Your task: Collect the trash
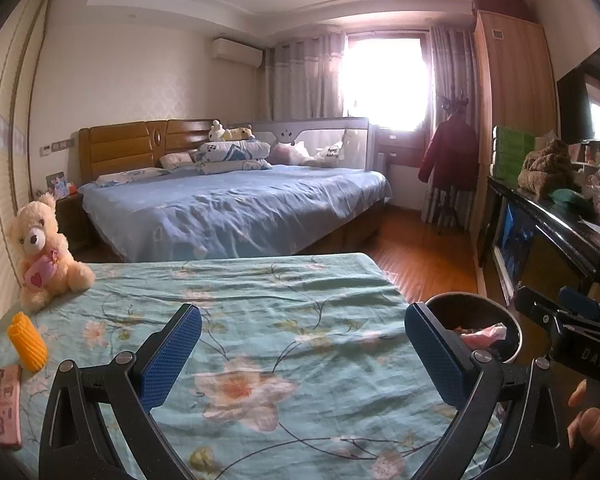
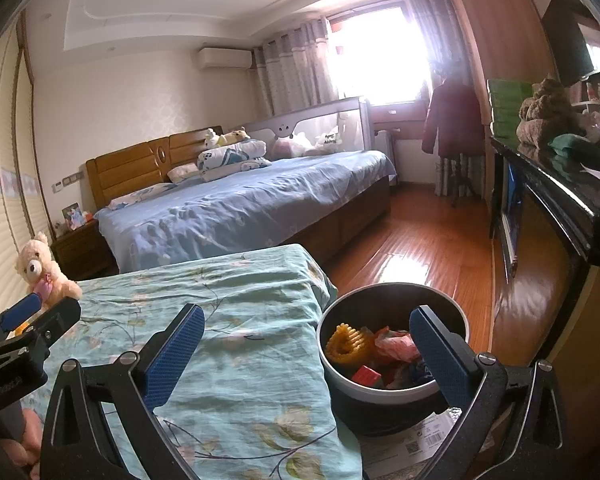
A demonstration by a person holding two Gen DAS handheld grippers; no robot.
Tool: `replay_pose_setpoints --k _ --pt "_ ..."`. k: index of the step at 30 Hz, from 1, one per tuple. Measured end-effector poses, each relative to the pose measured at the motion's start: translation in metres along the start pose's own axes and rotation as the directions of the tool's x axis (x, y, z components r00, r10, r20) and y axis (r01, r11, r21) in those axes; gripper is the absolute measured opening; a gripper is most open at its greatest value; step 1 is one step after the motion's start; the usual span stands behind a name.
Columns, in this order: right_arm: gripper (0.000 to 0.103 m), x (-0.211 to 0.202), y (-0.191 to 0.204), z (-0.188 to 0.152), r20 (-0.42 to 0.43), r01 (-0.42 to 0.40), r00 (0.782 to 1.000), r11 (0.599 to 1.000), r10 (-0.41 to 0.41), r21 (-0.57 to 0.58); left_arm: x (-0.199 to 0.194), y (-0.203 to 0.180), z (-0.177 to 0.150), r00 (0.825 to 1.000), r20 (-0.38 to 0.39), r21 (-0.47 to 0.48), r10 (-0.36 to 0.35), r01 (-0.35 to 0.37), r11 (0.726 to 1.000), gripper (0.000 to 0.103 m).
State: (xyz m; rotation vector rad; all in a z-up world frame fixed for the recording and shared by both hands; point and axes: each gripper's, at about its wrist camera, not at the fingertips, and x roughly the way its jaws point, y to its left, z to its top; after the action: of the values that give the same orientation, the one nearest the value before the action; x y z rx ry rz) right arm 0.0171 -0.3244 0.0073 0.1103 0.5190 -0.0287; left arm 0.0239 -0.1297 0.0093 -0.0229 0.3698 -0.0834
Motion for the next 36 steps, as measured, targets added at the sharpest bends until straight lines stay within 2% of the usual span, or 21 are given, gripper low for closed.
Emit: replay_pose_setpoints --k 36 --pt "0.103 -0.0007 0.0035 0.0008 -0.001 -0.008 1.000 1.000 0.008 0.005 0.0000 -0.0003 -0.0010 1.000 -0.016 0.011 -0.019 0.019 1.000 0.102"
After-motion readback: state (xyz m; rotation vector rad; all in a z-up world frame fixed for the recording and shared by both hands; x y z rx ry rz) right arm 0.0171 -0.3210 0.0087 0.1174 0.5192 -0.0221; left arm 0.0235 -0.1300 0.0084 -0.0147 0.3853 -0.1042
